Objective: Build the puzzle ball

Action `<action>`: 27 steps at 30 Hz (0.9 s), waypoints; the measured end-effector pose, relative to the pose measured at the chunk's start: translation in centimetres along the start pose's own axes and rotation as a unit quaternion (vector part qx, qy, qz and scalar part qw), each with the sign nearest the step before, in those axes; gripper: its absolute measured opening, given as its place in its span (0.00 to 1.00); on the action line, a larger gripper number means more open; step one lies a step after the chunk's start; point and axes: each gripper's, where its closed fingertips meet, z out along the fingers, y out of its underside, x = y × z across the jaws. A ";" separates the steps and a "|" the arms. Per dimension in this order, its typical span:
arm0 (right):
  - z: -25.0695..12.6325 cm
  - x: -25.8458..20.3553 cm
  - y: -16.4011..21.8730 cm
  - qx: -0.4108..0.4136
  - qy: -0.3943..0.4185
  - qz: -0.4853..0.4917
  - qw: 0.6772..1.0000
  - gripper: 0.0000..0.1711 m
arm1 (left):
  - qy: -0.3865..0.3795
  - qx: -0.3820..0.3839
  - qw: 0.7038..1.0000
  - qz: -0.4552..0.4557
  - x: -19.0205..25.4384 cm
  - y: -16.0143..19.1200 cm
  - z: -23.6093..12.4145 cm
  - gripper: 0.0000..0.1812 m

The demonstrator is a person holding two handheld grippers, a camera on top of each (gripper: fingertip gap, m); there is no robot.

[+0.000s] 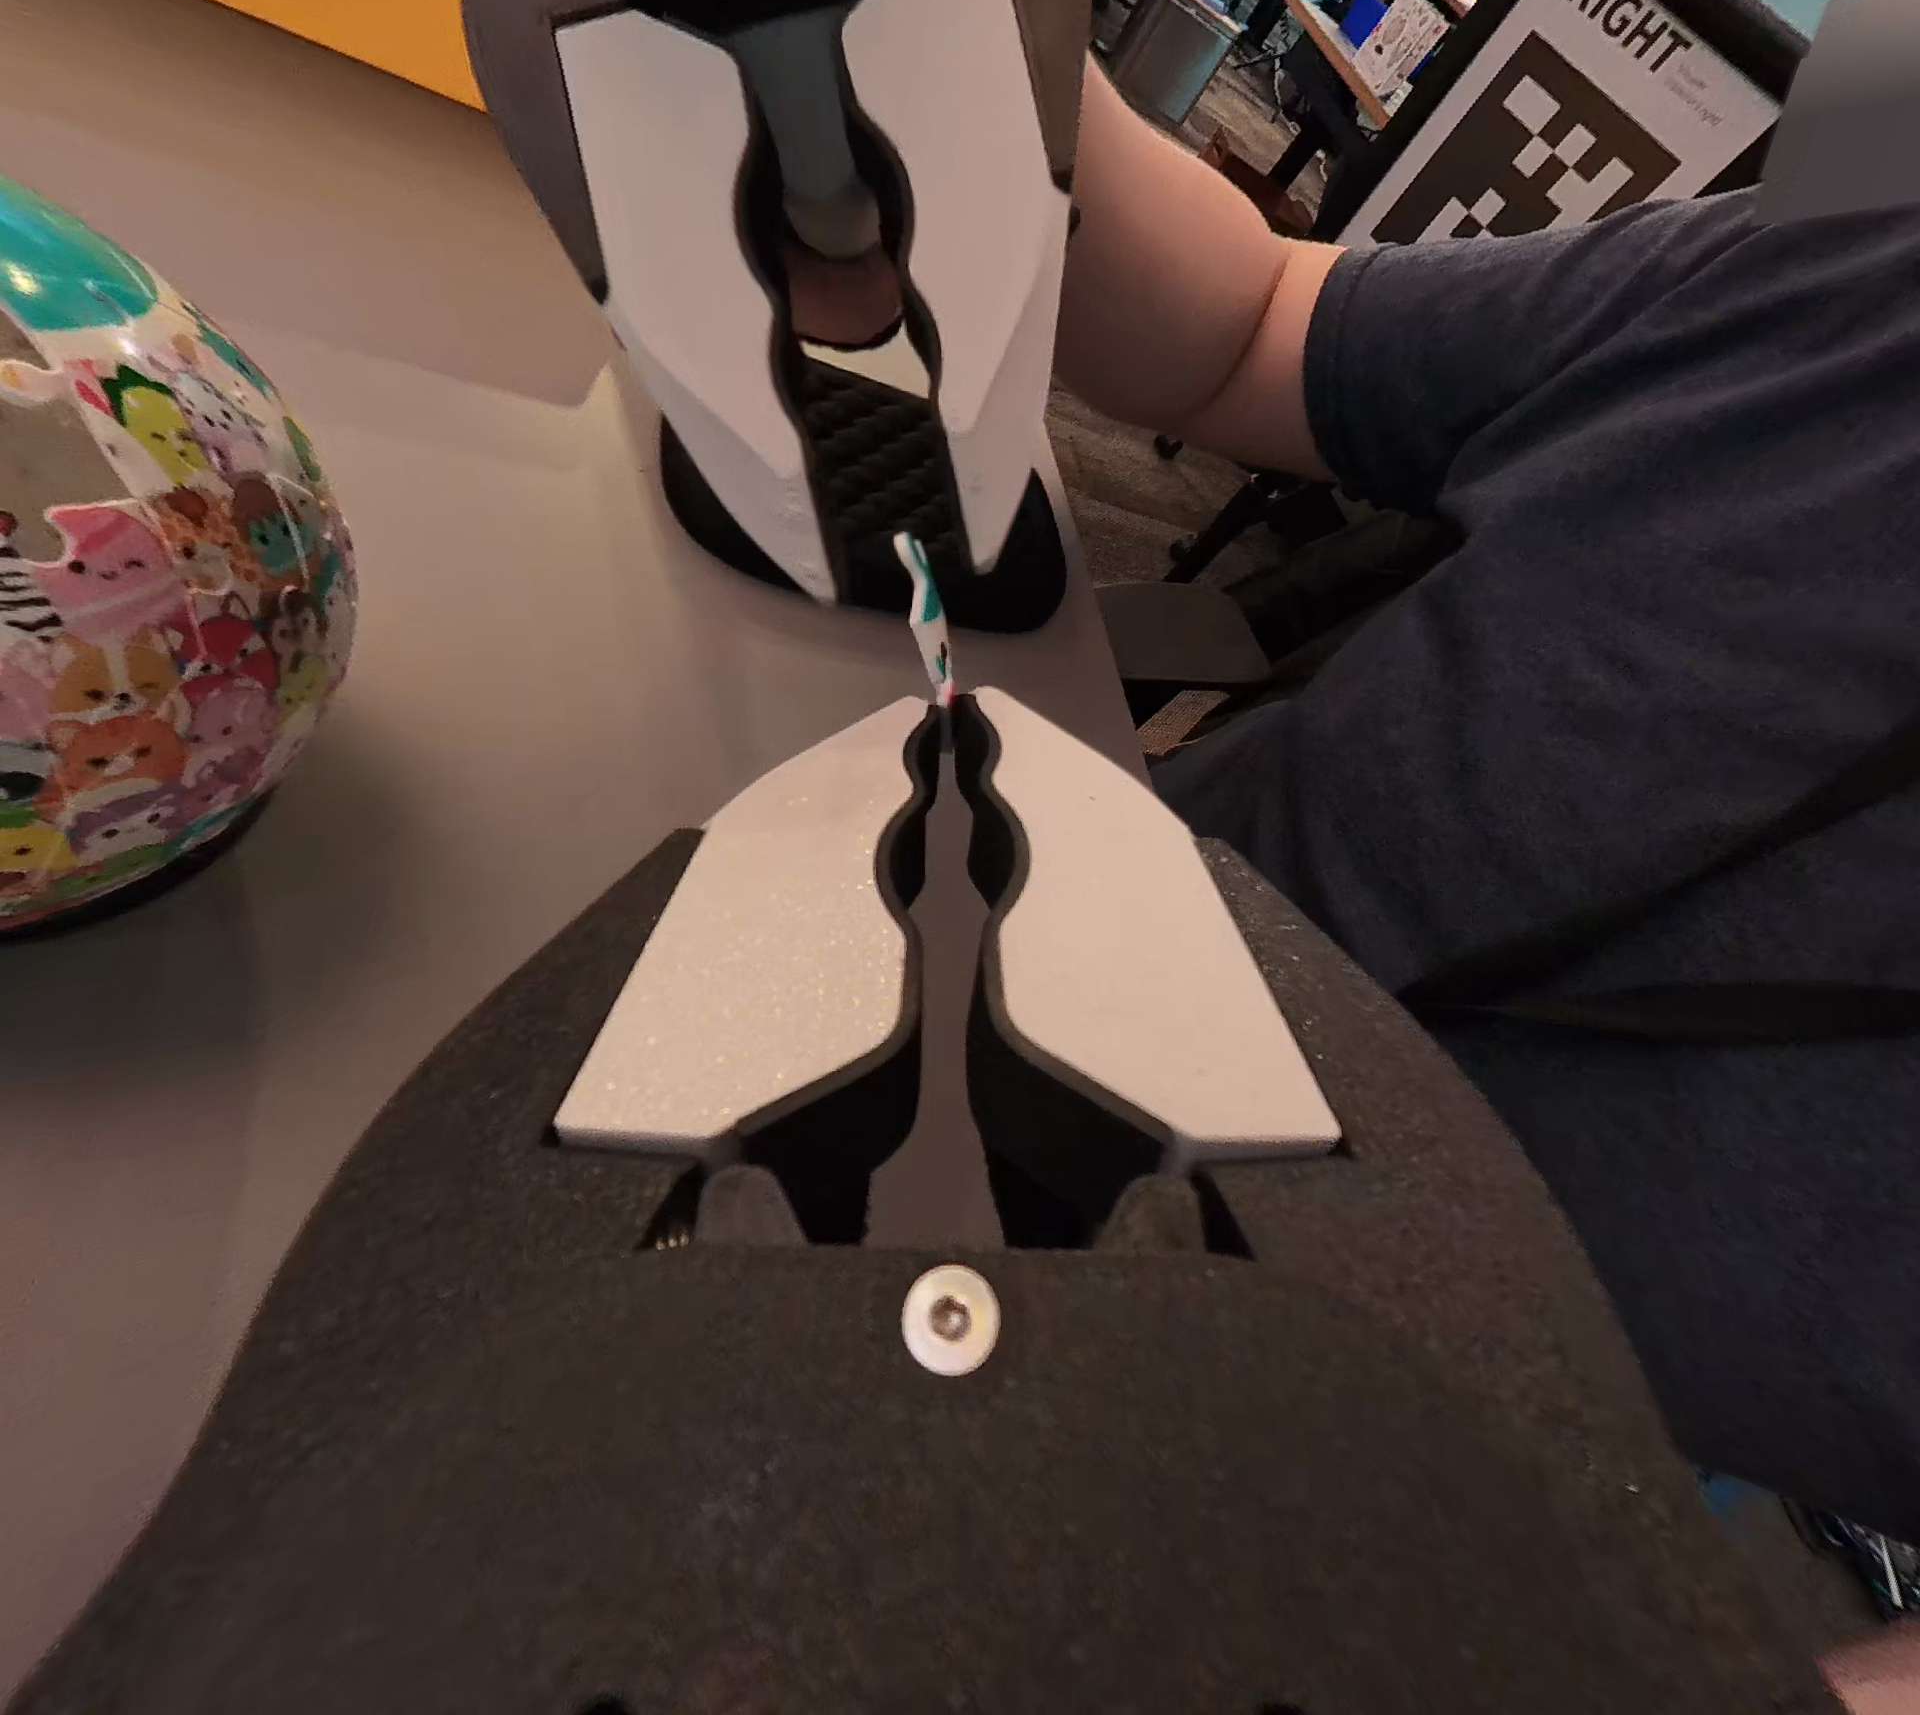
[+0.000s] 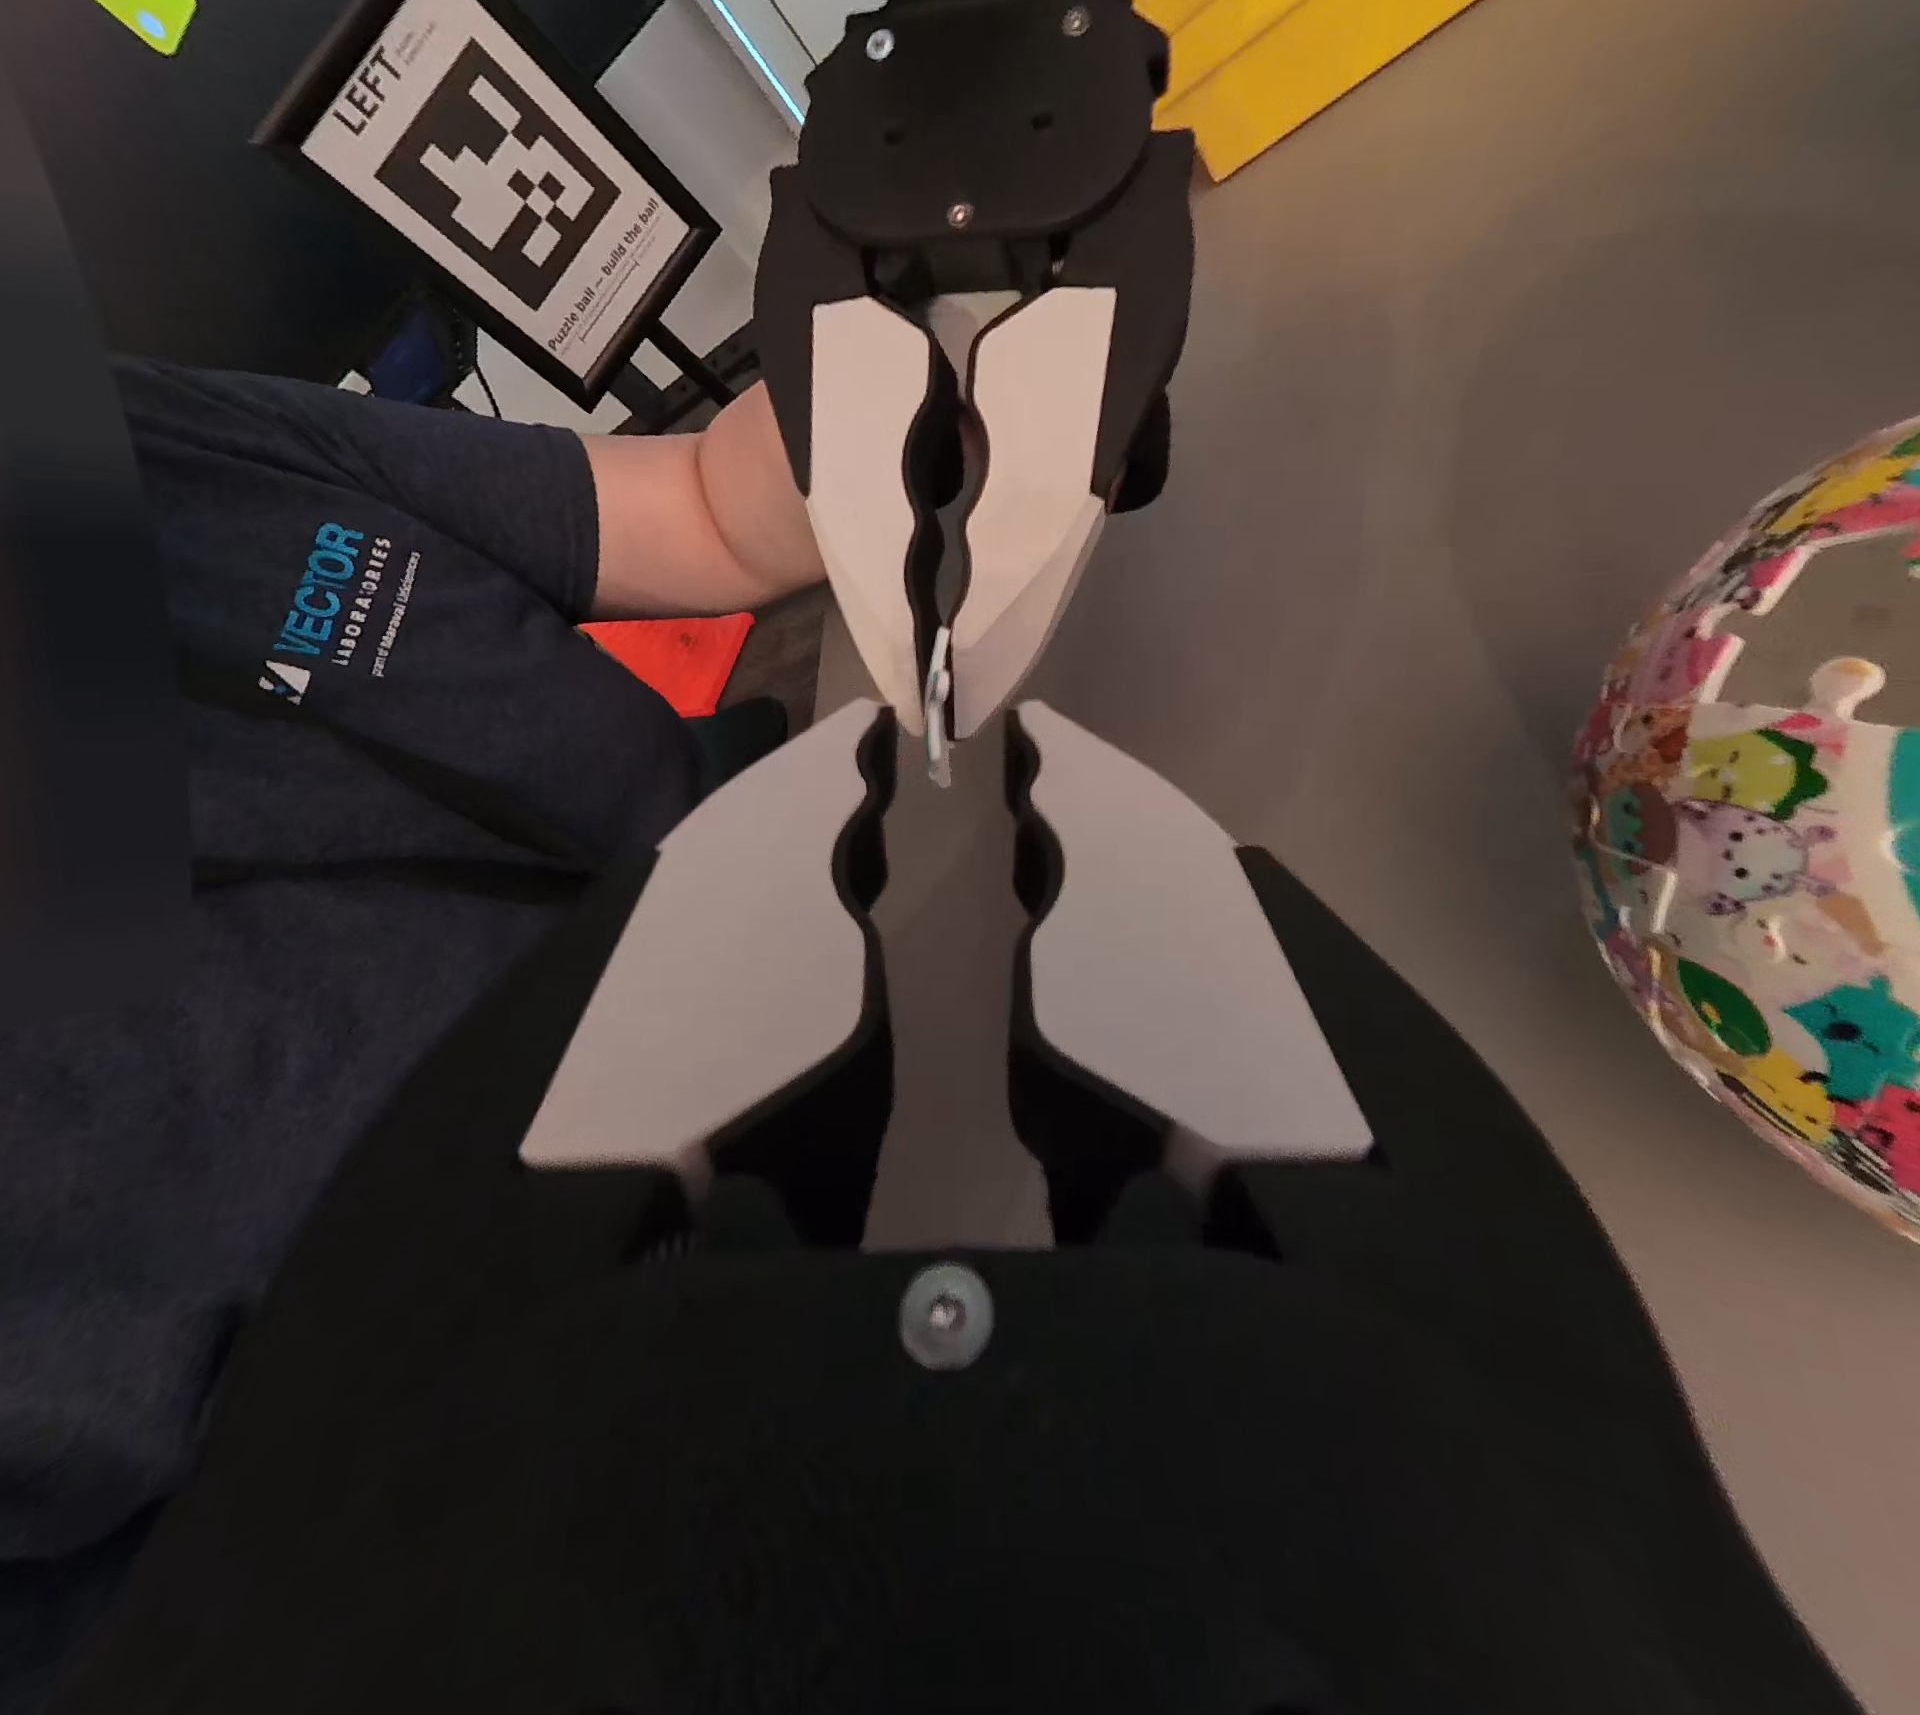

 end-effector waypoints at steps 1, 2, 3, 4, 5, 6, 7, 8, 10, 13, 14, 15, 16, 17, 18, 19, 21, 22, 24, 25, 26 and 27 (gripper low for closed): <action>0.1 -0.1 0.1 -0.005 -0.003 -0.002 1.000 0.09 | 0.002 0.002 1.000 0.000 0.0 -0.1 -0.1 0.01; 0.2 -0.1 0.2 -0.013 -0.006 -0.002 1.000 0.07 | 0.001 0.001 1.000 0.004 0.0 -0.1 -0.2 0.01; 0.3 -0.3 0.4 -0.022 -0.013 -0.002 1.000 0.02 | -0.002 -0.002 1.000 0.008 -0.1 -0.1 -0.2 0.01; 0.4 -0.4 0.3 -0.021 -0.017 0.004 1.000 0.02 | -0.001 0.000 1.000 0.010 -0.1 -0.1 -0.3 0.01; 0.4 -0.5 0.1 -0.018 -0.020 0.010 1.000 0.02 | 0.001 0.007 1.000 0.008 0.0 -0.3 -0.5 0.01; 0.3 -0.6 -0.2 -0.008 -0.026 0.020 0.999 0.01 | 0.003 0.016 1.000 0.008 0.1 -0.6 -0.9 0.04; 0.2 -0.5 -0.4 0.002 -0.031 0.032 0.999 0.01 | 0.000 0.020 1.000 0.012 0.1 -0.6 -1.4 0.11; -0.1 -0.3 -0.6 0.011 -0.033 0.042 0.999 0.01 | -0.013 0.020 0.999 0.022 -0.2 -0.5 -2.0 0.13; -0.6 0.4 -0.7 0.021 -0.024 0.058 0.998 0.01 | -0.060 0.019 0.997 0.044 -1.3 -0.1 -3.6 0.13; -1.7 1.7 -1.1 0.045 -0.012 0.086 0.995 0.01 | -0.116 0.039 0.991 0.053 -2.9 -0.6 -6.1 0.14; -2.1 2.3 -1.4 0.055 -0.006 0.094 0.994 0.01 | -0.128 0.043 0.989 0.053 -3.5 -0.9 -6.8 0.14; -2.5 2.9 -1.7 0.066 0.005 0.098 0.993 0.01 | -0.137 0.045 0.988 0.052 -4.0 -1.2 -7.4 0.14; -2.9 3.5 -2.0 0.073 0.016 0.100 0.992 0.01 | -0.148 0.044 0.987 0.051 -4.5 -1.4 -8.0 0.14; -3.3 4.3 -2.2 0.075 0.032 0.100 0.992 0.01 | -0.160 0.041 0.985 0.052 -5.1 -1.7 -8.6 0.14; -3.7 4.9 -2.5 0.079 0.045 0.096 0.991 0.01 | -0.171 0.037 0.983 0.055 -5.8 -2.1 -9.1 0.14; -4.1 5.5 -2.8 0.084 0.057 0.096 0.990 0.01 | -0.181 0.034 0.981 0.060 -6.4 -2.5 -9.5 0.14; -4.6 6.3 -3.4 0.090 0.065 0.100 0.989 0.01 | -0.201 0.026 0.977 0.067 -7.7 -3.4 -10.4 0.14; -4.8 6.8 -3.6 0.089 0.076 0.101 0.988 0.01 | -0.210 0.023 0.975 0.070 -8.4 -3.9 -10.7 0.14; -5.0 7.8 -3.6 0.083 0.097 0.099 0.987 0.01 | -0.214 0.026 0.973 0.082 -9.3 -5.3 -11.1 0.14; -5.1 8.0 -3.7 0.083 0.100 0.099 0.987 0.02 | -0.212 0.031 0.973 0.090 -9.6 -6.2 -11.2 0.14; -5.1 8.1 -3.9 0.086 0.099 0.097 0.987 0.01 | -0.207 0.035 0.973 0.096 -10.0 -7.0 -11.3 0.14; -5.0 8.2 -4.1 0.092 0.097 0.097 0.986 0.02 | -0.203 0.039 0.973 0.101 -10.3 -7.7 -11.4 0.14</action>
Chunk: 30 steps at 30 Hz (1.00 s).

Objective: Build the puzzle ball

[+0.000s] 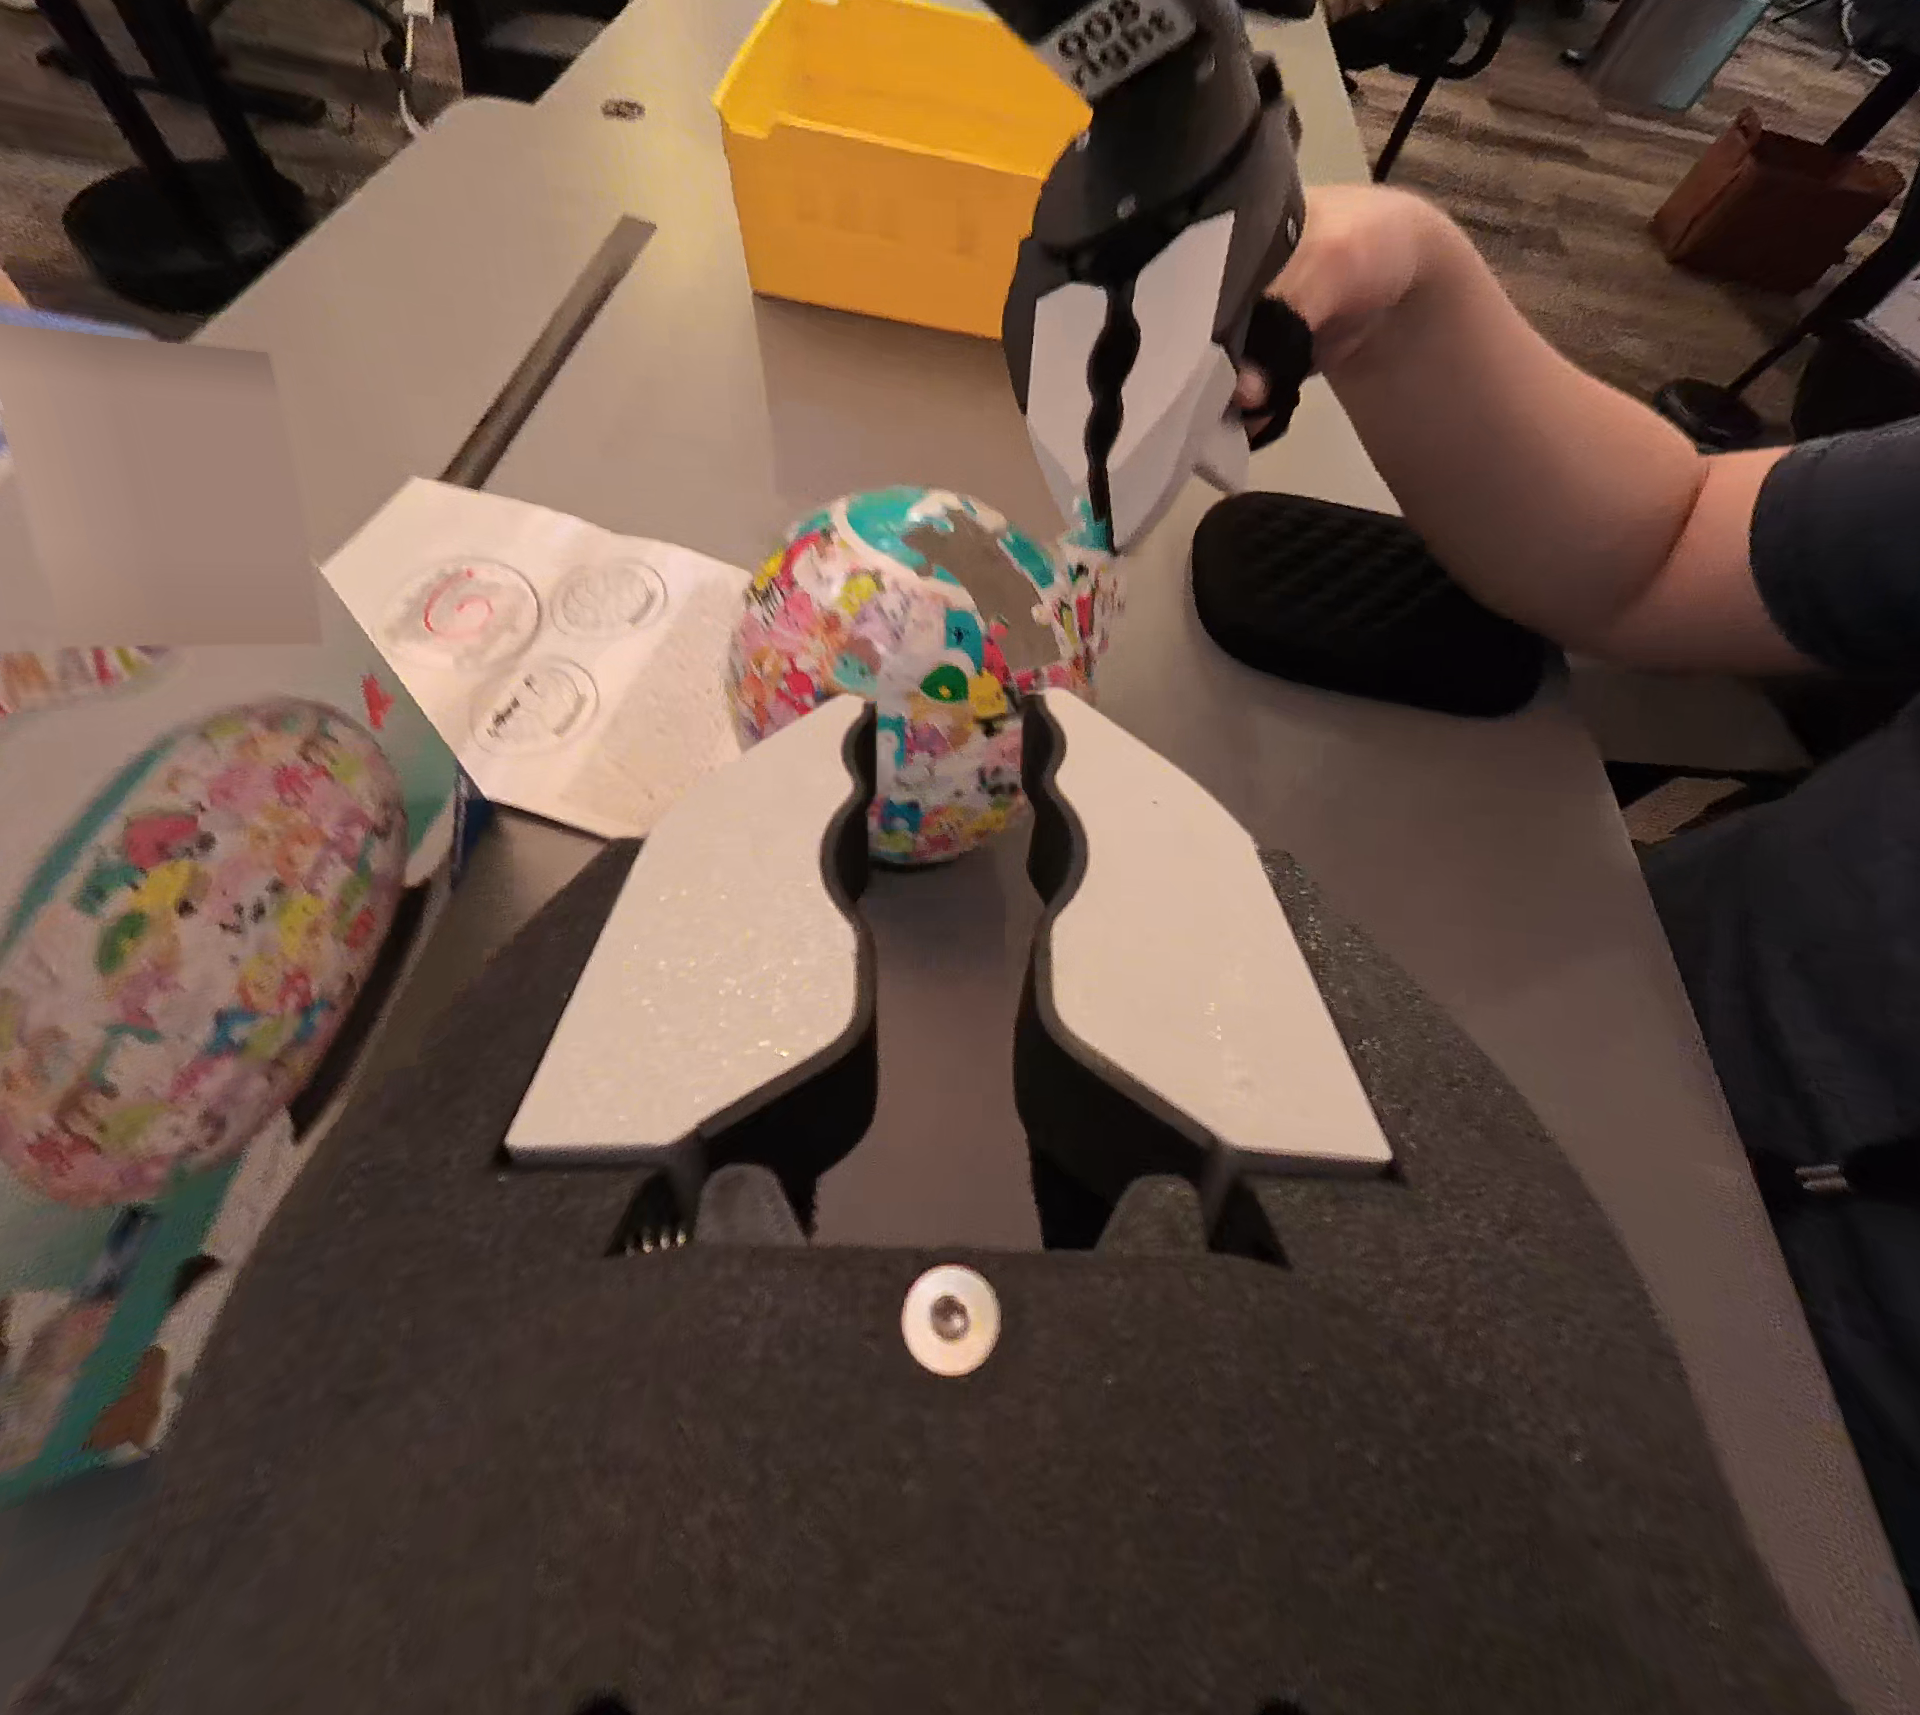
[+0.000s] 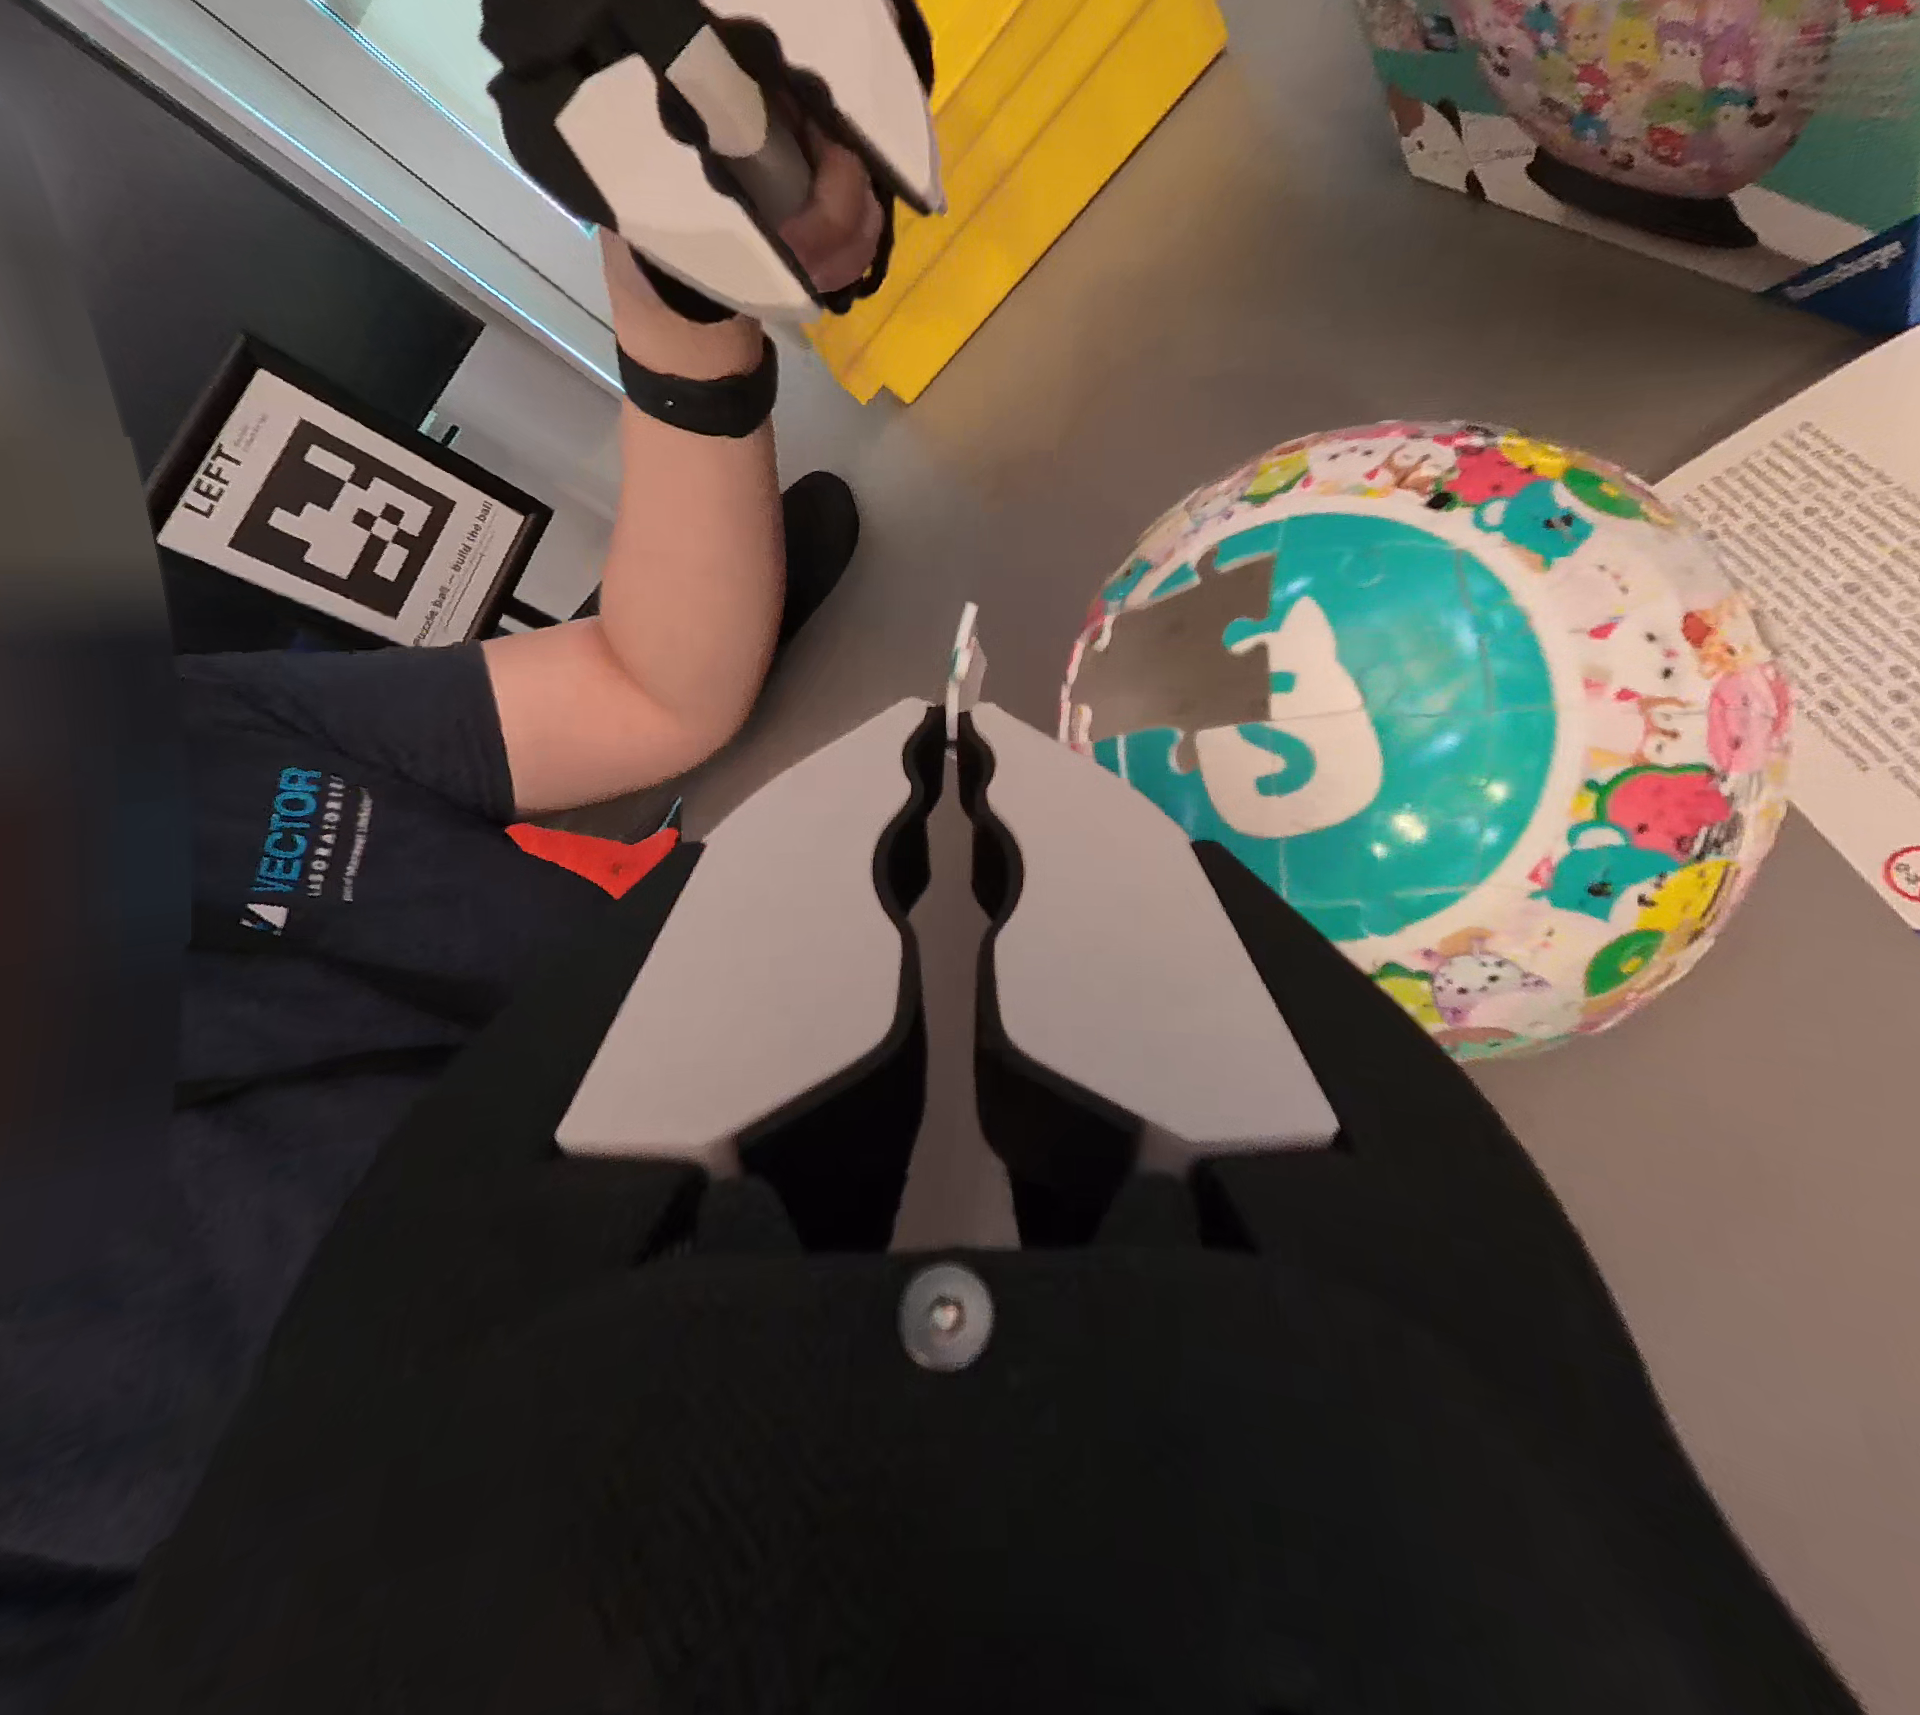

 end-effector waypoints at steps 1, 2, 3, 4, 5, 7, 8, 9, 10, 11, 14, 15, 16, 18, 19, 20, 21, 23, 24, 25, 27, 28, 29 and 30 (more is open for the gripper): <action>0.1 0.1 -0.2 0.004 0.000 0.004 1.000 0.01 | 0.002 0.007 1.000 0.004 -0.6 -0.7 0.1 0.14; 0.1 0.2 -0.4 0.003 0.001 0.006 1.000 0.01 | 0.002 0.015 1.000 0.007 -1.2 -1.4 0.1 0.14; 0.2 0.3 -0.4 0.000 0.005 0.006 1.000 0.02 | 0.002 0.025 1.000 0.011 -1.7 -2.1 0.1 0.15; 0.1 0.4 -0.6 -0.001 0.010 0.005 1.000 0.02 | 0.004 0.036 0.999 0.014 -2.2 -2.7 -0.1 0.14; -0.1 0.3 -1.0 0.002 0.009 0.006 1.000 0.01 | 0.008 0.050 0.999 0.016 -2.5 -3.3 -0.3 0.15; -0.4 0.1 -1.7 0.010 0.007 0.009 1.000 0.01 | 0.028 0.085 0.996 0.017 -2.7 -4.3 -0.9 0.14; -0.5 0.2 -1.9 0.012 0.011 0.012 1.000 0.01 | 0.041 0.100 0.994 0.016 -2.7 -4.6 -1.3 0.14; -0.5 0.3 -2.0 0.015 0.015 0.015 1.000 0.01 | 0.047 0.110 0.993 0.011 -2.9 -5.0 -1.7 0.14; -0.4 0.3 -2.0 0.019 0.016 0.017 1.000 0.01 | 0.049 0.121 0.991 0.002 -3.2 -5.2 -2.1 0.14; -0.1 0.3 -1.8 0.019 0.016 0.019 1.000 0.01 | 0.053 0.133 0.990 -0.006 -3.2 -5.4 -2.6 0.14; 0.5 0.8 -0.6 0.001 0.035 0.016 0.999 0.02 | 0.082 0.163 0.983 -0.018 -2.7 -5.8 -3.6 0.12; 0.6 1.0 -0.5 -0.002 0.045 0.012 0.999 0.02 | 0.090 0.169 0.981 -0.018 -2.6 -5.9 -3.9 0.12; 0.6 1.0 -0.6 -0.002 0.050 0.008 0.999 0.02 | 0.094 0.171 0.981 -0.017 -2.4 -5.9 -4.0 0.12; 0.5 0.9 -0.7 -0.002 0.053 0.003 0.999 0.02 | 0.090 0.169 0.981 -0.009 -2.4 -5.8 -4.1 0.12; 0.5 0.9 -0.6 -0.003 0.054 0.003 0.999 0.02 | 0.088 0.167 0.982 -0.007 -2.4 -5.8 -4.1 0.12; 0.5 0.9 -0.6 -0.004 0.054 0.002 0.999 0.02 | 0.088 0.164 0.982 -0.006 -2.4 -5.7 -4.0 0.12; 0.6 0.8 -0.6 -0.003 0.054 0.000 0.999 0.02 | 0.090 0.163 0.983 -0.006 -2.3 -5.7 -3.9 0.12; 0.7 0.8 -0.4 -0.009 0.051 0.001 0.999 0.02 | 0.095 0.162 0.982 -0.007 -2.2 -5.7 -3.7 0.12; 0.8 0.9 -0.3 -0.011 0.054 -0.002 0.998 0.02 | 0.098 0.159 0.982 -0.007 -2.1 -5.7 -3.5 0.12; 0.8 1.0 -0.3 -0.013 0.058 -0.003 0.998 0.02 | 0.099 0.155 0.983 -0.007 -2.0 -5.6 -3.3 0.12; 1.0 1.1 -0.2 -0.017 0.057 -0.003 0.998 0.02 | 0.096 0.139 0.986 -0.005 -2.1 -5.1 -2.7 0.12; 1.1 1.2 -0.2 -0.016 0.058 -0.004 0.998 0.02 | 0.090 0.128 0.988 -0.003 -2.2 -4.8 -2.3 0.13; 1.1 1.3 -0.1 -0.019 0.061 -0.006 0.998 0.01 | 0.083 0.116 0.990 -0.001 -2.3 -4.5 -1.9 0.14; 1.1 1.4 0.0 -0.021 0.065 -0.008 0.998 0.01 | 0.079 0.104 0.991 0.004 -2.3 -4.3 -1.5 0.15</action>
